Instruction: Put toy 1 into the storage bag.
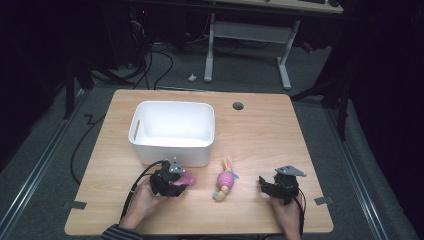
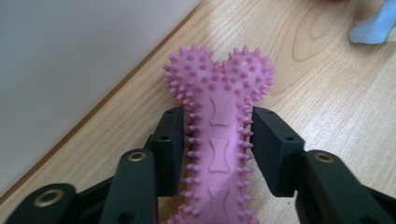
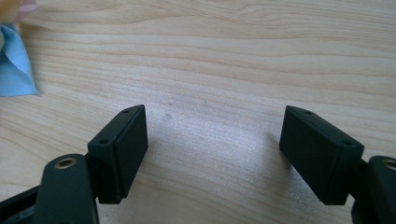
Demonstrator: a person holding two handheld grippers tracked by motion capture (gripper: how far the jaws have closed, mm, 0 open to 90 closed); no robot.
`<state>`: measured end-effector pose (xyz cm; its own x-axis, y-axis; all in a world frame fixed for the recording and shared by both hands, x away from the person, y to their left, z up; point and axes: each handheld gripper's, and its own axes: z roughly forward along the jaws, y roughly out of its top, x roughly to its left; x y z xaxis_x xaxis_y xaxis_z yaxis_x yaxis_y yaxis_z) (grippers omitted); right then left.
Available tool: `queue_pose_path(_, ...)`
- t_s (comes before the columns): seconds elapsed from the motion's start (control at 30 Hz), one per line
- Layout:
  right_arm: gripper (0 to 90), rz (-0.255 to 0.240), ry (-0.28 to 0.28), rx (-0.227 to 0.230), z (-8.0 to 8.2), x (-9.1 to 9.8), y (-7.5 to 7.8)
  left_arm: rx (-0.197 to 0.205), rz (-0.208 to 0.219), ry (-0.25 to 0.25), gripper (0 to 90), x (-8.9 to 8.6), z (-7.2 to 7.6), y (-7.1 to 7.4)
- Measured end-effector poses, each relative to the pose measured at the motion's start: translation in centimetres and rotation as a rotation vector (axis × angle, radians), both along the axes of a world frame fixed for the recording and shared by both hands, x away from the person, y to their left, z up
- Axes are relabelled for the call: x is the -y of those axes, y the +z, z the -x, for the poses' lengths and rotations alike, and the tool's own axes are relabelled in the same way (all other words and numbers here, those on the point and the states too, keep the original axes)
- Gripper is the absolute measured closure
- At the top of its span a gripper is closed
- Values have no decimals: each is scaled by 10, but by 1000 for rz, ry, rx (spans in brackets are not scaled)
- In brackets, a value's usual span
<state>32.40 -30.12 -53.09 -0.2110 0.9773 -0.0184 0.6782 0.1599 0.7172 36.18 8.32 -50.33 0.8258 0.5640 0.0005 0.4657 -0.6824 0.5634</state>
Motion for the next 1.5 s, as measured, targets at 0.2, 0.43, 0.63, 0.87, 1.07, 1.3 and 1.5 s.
queue_pose_path(0.2,238,0,1,0,0,0,0,7,-6,0,580,0,1,0)
queue_pose_path(0.43,239,0,2,0,0,0,0,32,-28,-15,586,1,7,2)
queue_pose_path(0.63,239,-1,1,-1,0,0,0,16,7,-14,586,-5,8,8)
queue_pose_path(0.87,239,0,2,0,0,0,0,3,49,-16,586,-17,12,17)
queue_pose_path(1.07,239,0,2,0,0,0,0,8,60,13,586,-32,15,25)
queue_pose_path(1.3,238,-1,2,-1,0,0,0,44,64,34,586,-44,21,39)
queue_pose_path(1.5,237,0,2,0,0,0,0,61,80,56,586,-55,24,51)
